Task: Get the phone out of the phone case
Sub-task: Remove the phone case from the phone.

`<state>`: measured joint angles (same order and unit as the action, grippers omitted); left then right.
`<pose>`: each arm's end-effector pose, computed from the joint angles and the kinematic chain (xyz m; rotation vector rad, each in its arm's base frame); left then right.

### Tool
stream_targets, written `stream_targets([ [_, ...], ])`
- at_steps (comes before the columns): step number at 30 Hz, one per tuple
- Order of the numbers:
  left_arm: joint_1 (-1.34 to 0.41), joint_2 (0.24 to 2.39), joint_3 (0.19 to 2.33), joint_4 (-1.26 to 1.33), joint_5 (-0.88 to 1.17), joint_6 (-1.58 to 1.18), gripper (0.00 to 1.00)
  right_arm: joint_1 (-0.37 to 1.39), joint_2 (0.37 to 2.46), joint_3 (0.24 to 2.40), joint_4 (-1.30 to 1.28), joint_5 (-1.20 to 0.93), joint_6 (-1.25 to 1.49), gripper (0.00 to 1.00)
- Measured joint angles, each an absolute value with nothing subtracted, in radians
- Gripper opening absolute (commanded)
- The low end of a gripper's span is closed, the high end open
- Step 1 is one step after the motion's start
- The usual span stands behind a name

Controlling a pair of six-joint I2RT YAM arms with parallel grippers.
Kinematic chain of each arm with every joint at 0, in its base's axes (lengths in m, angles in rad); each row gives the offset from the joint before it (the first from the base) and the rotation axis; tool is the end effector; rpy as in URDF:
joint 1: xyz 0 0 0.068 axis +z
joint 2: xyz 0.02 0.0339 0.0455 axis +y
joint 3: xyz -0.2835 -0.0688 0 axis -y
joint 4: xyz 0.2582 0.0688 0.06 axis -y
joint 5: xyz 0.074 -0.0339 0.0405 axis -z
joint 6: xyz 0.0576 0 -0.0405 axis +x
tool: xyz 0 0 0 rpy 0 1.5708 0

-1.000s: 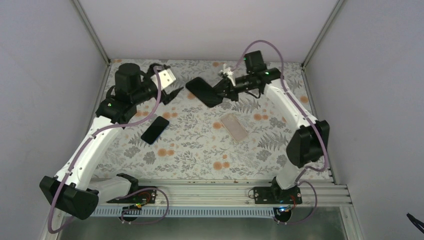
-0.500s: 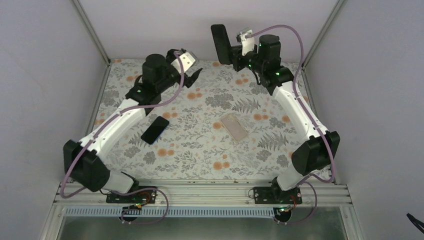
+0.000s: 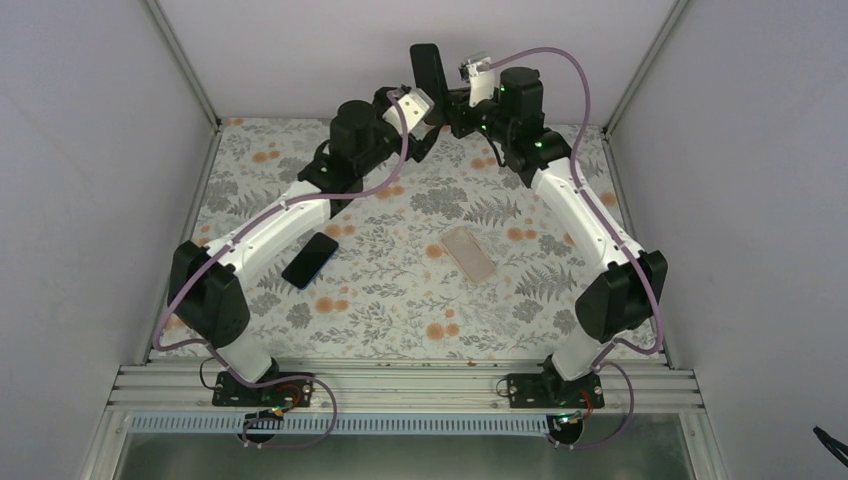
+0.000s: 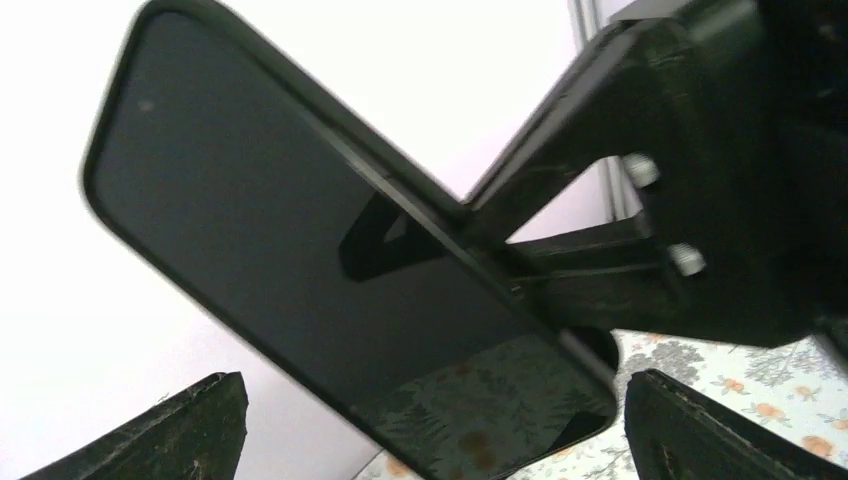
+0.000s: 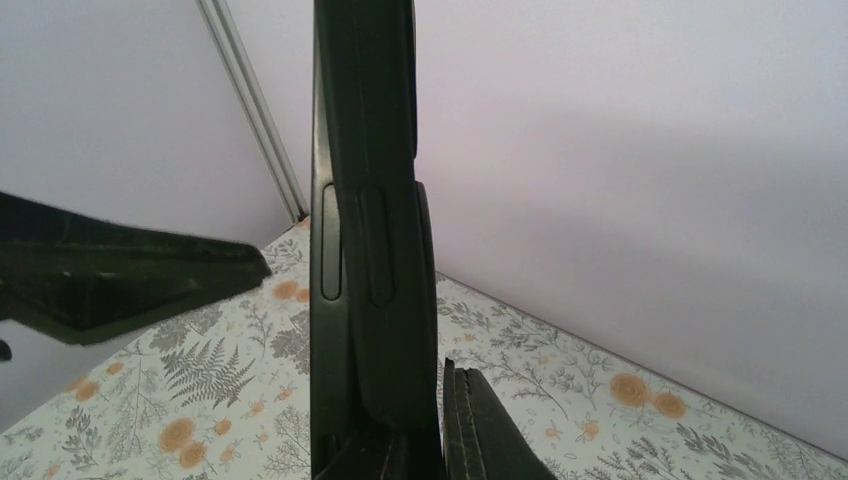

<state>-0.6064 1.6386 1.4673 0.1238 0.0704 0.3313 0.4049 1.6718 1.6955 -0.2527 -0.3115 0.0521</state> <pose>0.3553 -0.2513 0.4052 0.7824 1.4240 -0.2690 0.3890 0.1859 0.4324 -0.5414 1.7478 0.6041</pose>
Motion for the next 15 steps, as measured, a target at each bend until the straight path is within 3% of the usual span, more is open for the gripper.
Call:
stream_targets([
  [15, -0.652, 1.684, 1.486, 0.15, -0.031, 0.317, 0.93, 0.405, 1.672, 1.695, -0.239, -0.305, 0.066, 0.03],
])
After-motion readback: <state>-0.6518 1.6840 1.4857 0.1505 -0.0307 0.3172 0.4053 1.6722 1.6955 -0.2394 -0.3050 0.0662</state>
